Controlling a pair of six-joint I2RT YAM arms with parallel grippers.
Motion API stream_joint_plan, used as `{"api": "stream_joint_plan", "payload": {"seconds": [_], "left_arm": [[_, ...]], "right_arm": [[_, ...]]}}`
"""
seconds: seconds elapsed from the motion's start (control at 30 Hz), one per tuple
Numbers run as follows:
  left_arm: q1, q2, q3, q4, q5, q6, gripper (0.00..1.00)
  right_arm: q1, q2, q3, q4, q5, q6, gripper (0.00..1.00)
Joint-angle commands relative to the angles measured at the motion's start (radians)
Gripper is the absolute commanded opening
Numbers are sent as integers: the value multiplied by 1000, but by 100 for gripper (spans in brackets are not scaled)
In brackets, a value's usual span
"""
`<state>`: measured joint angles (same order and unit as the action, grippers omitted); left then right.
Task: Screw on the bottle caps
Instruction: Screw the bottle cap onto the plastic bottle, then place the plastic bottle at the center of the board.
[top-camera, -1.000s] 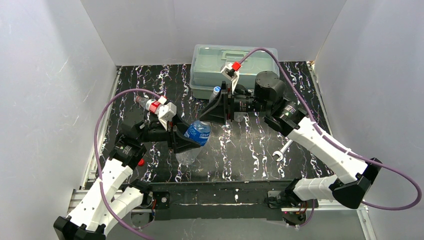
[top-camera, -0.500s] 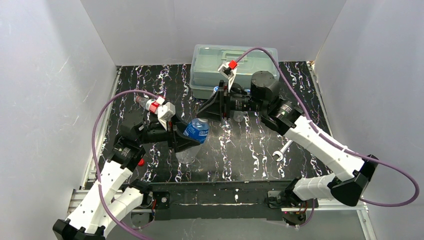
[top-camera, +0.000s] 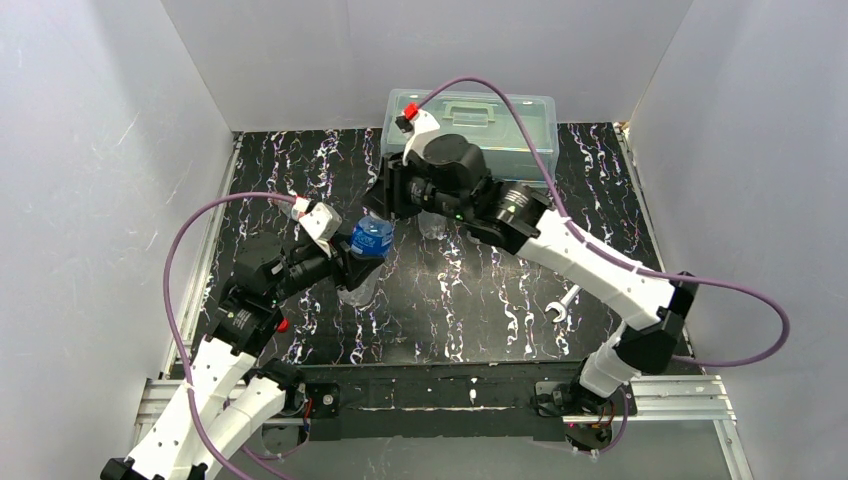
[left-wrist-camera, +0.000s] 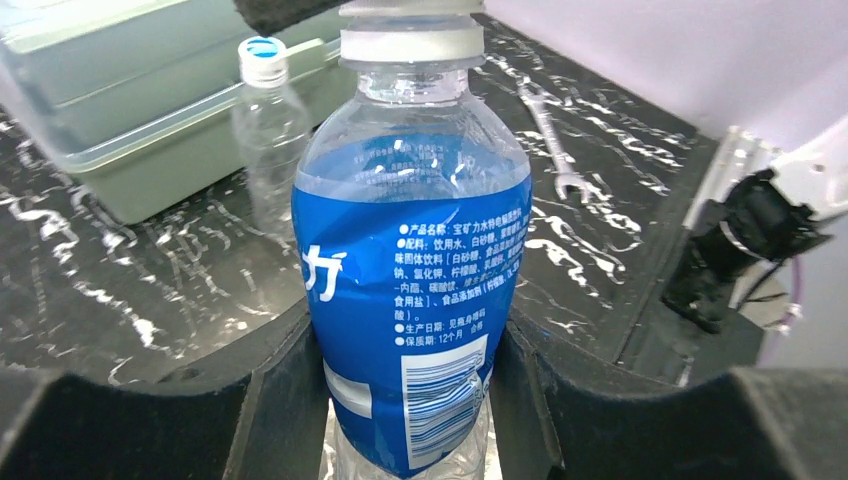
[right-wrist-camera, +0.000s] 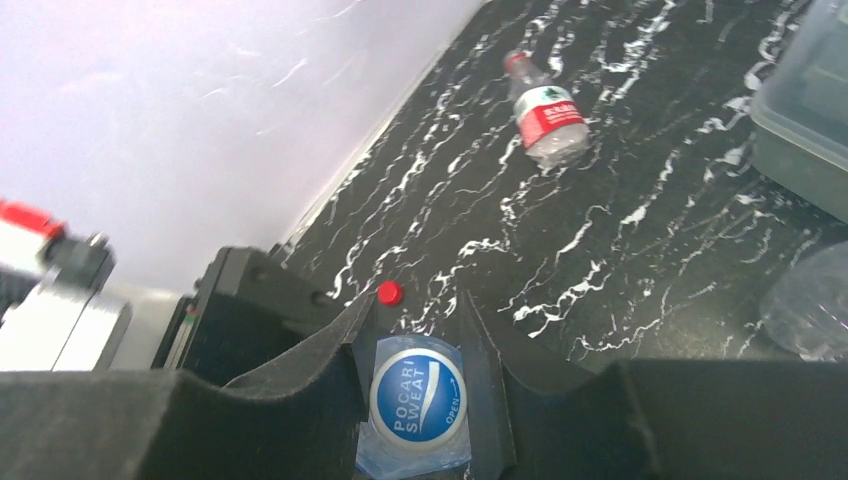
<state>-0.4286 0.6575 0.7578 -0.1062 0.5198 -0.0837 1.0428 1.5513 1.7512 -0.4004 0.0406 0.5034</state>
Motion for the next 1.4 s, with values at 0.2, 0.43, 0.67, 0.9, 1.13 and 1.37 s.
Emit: {"api": "stream_joint_plan", "payload": {"seconds": [0.2, 0.43, 0.67, 0.9, 1.13, 1.37], "left_arm": [[15, -13, -34, 30, -284, 74, 0], [16, -44, -64, 16, -186, 113, 0], [16, -40, -75, 53, -101, 127, 0], [16, -33, -89, 100, -39, 124, 0], [16, -40, -94, 143, 1, 122, 0], [16, -43, -96, 146, 26, 118, 0]], "right_arm": [[95, 132, 194, -236, 204, 89, 10], [29, 51, 236, -250, 149, -3, 84], [25, 14, 196, -302, 88, -9, 84], [24, 41, 200, -306, 47, 7, 74], [25, 70, 199, -303, 36, 14, 66], [25, 61, 172, -279, 52, 14, 61]]}}
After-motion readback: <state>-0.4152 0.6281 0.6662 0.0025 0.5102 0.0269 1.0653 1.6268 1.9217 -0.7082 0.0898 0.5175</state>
